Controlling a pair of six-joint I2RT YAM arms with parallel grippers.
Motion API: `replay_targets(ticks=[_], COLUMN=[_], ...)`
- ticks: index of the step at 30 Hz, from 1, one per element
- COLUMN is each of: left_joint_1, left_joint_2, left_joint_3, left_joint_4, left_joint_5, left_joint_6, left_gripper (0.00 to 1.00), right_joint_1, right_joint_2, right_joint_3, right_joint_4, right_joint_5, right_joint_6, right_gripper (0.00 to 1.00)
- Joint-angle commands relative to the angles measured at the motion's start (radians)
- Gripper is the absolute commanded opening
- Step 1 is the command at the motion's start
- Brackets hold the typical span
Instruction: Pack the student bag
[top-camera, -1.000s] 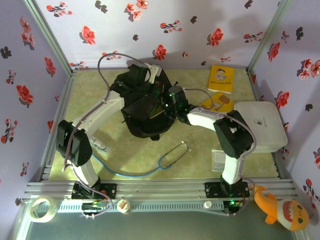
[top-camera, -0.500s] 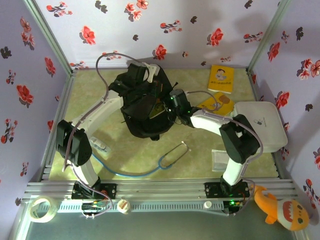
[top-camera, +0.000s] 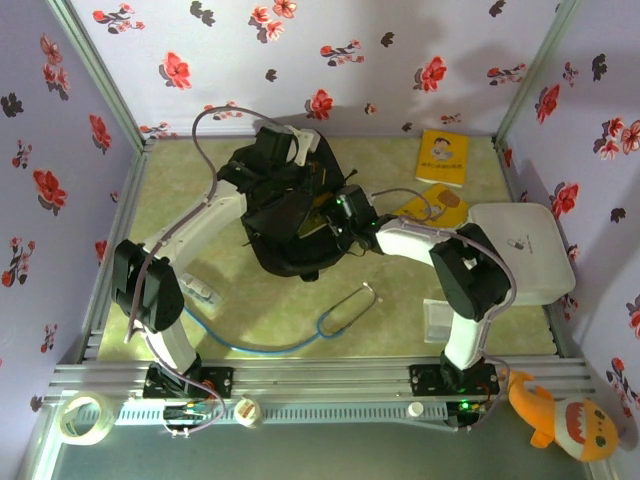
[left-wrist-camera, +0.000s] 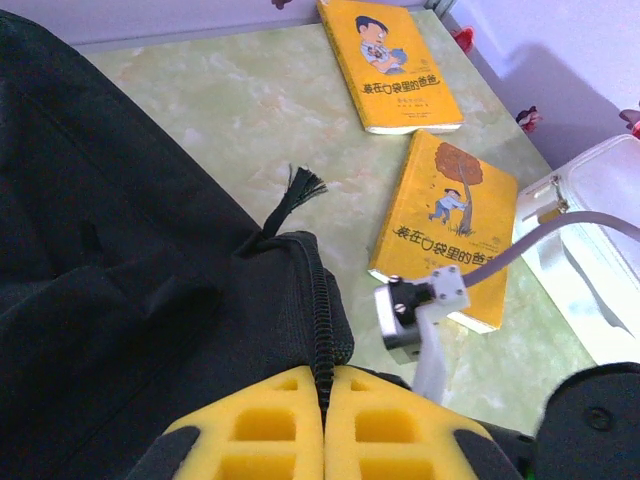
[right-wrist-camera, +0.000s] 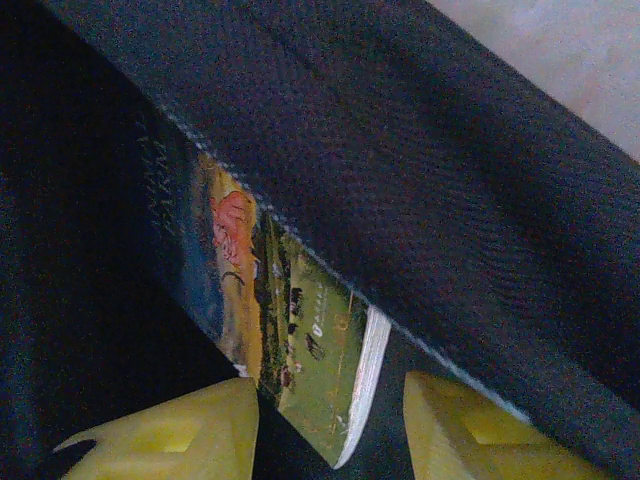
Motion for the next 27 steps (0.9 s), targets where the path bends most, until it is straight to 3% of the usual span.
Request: replay_targets(ticks=[1, 7, 13, 20, 24, 27], left_joint_1=[0.001, -0.008, -0.01, -0.009, -0.002, 0.009], left_joint_2=[-0.005, 0.007, 0.016, 0.017, 0.017, 0.009], left_joint_3=[0.031, 0.037, 0.045, 0.035, 0.029, 0.014], left_joint_4=[0.049, 0.056, 0.055, 0.056, 0.057, 0.056], left_joint_5=[0.048, 0.06, 0.066, 0.066, 0.061, 0.039], left_joint_6=[-0.02, -0.028, -0.036, -0.039, -0.044, -0.043], left_gripper=[0.03, 0.03, 0.03, 0.03, 0.03, 0.03], right_joint_1=[0.003, 0.003, 0.004, 0.004, 0.004, 0.004], right_joint_2=[0.042, 0.099, 0.156, 0.23, 0.282, 0.25], right_joint_3=[0.057, 0.098, 0.167, 0.191, 0.252, 0.24], right_joint_4=[-0.055, -0.096, -0.087, 0.193, 0.271, 0.243], right_joint_5=[0.003, 0.033, 0.005, -0.141, -0.262, -0.285], right_joint_6=[-0.025, -0.042, -0.098, -0.138, -0.147, -0.162], right_gripper=[0.39, 0.4, 0.35, 0.27, 0.29, 0.33])
